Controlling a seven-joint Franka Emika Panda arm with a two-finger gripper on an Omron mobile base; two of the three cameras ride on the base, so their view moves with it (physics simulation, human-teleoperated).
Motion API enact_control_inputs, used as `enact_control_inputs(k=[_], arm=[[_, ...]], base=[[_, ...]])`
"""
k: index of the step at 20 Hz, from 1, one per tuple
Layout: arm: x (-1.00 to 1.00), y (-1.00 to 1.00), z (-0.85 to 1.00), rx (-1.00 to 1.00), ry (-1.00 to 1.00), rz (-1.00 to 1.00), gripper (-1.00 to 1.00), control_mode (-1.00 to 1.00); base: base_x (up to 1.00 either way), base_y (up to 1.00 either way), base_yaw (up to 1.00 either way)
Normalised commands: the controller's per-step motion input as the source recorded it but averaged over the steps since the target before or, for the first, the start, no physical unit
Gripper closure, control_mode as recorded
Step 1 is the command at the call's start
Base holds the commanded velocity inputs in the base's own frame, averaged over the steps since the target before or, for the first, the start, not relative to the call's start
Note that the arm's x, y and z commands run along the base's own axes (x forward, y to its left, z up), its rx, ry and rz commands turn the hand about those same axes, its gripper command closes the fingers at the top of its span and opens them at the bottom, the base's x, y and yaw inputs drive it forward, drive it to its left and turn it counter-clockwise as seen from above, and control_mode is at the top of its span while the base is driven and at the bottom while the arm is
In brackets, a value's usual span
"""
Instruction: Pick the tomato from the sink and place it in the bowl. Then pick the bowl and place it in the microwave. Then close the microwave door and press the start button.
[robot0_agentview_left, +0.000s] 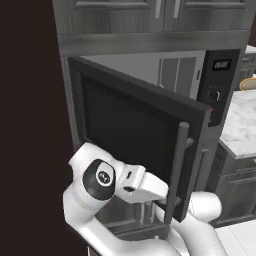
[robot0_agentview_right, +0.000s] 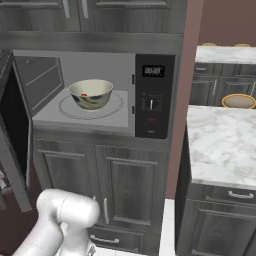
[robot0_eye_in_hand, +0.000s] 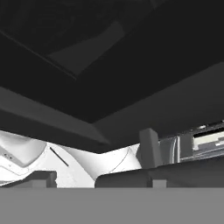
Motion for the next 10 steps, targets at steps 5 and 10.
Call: enact_control_inputs(k=[5, 10], arm=[[0.57, -0.74, -0.14, -0.02, -0.03, 0.23, -1.00, -1.00], [0.76, -0.81, -0.03, -0.05, 0.00, 0.27, -1.00, -1.00]], base=[[0.00, 0.00, 0.00], [0.00, 0.00, 0.00]])
